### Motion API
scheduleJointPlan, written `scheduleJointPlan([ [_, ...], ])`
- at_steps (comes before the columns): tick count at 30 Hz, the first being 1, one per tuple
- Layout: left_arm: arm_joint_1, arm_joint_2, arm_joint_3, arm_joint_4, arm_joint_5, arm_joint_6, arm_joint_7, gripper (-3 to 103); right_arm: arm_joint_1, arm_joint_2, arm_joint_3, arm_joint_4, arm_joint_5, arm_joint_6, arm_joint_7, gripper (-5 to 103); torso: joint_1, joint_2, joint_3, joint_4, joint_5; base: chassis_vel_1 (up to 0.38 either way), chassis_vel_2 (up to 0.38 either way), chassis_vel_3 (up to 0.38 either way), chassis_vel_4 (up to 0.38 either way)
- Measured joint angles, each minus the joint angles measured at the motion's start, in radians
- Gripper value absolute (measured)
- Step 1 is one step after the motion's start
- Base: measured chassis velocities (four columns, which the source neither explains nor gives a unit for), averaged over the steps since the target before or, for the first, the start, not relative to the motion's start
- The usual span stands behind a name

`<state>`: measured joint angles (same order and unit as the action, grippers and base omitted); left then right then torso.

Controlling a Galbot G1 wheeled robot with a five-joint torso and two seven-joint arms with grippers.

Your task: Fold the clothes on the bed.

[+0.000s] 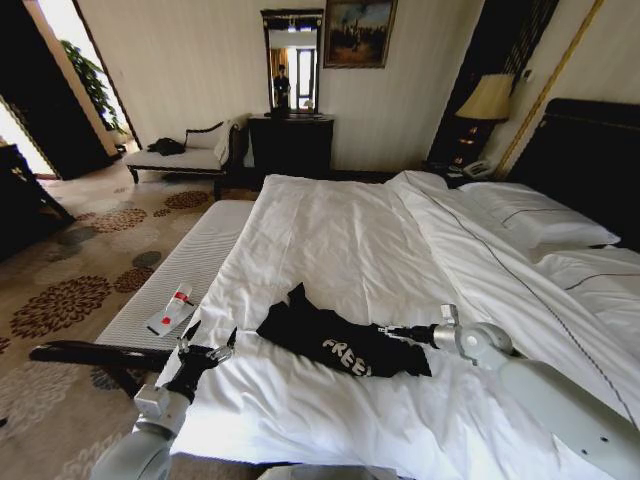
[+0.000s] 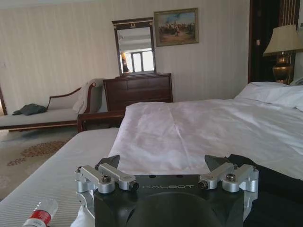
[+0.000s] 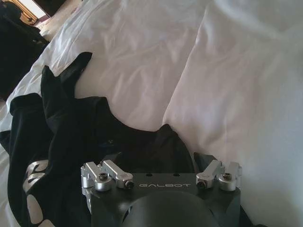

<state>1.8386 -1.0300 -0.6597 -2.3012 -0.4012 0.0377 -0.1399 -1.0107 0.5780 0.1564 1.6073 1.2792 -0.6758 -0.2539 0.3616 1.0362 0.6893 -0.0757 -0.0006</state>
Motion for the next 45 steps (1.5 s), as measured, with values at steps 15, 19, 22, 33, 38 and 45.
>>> scheduleJointPlan([
  [15,0.006,-0.011,-0.015,-0.017,0.001,-0.008,-0.010,100,0.045,0.010,-0.049,-0.033,-0.014,0.009,0.001,39,0.000,0.000,0.000,0.0002,0.0000,0.000,0.000,0.000,0.000],
  [19,0.007,-0.013,-0.013,-0.017,0.003,-0.008,-0.010,100,0.045,0.004,-0.049,-0.030,-0.013,0.011,0.000,28,0.000,0.000,0.000,0.0002,0.0000,0.000,0.000,0.000,0.000],
  [22,0.010,-0.013,-0.013,-0.017,0.003,-0.009,-0.010,100,0.045,0.003,-0.049,-0.027,-0.012,0.011,0.000,18,0.000,0.000,0.000,0.0001,0.0000,0.000,0.000,0.000,0.000],
  [33,0.010,-0.005,-0.012,-0.011,-0.001,-0.001,-0.014,100,0.029,0.006,-0.045,-0.003,-0.016,0.016,-0.003,2,0.000,0.000,0.000,0.0002,0.0000,0.000,0.000,0.000,0.000],
  [38,0.004,0.043,-0.019,-0.011,-0.057,0.018,0.028,100,0.006,0.007,-0.027,0.012,-0.019,0.020,-0.003,2,0.000,0.000,0.000,0.0003,-0.0001,0.000,0.000,0.000,0.000],
  [45,-0.127,0.287,-0.031,0.032,-0.243,0.061,0.138,100,-0.012,0.005,-0.007,0.025,-0.026,0.022,-0.003,2,0.000,0.000,0.000,-0.0005,-0.0002,0.000,0.000,0.000,0.000],
])
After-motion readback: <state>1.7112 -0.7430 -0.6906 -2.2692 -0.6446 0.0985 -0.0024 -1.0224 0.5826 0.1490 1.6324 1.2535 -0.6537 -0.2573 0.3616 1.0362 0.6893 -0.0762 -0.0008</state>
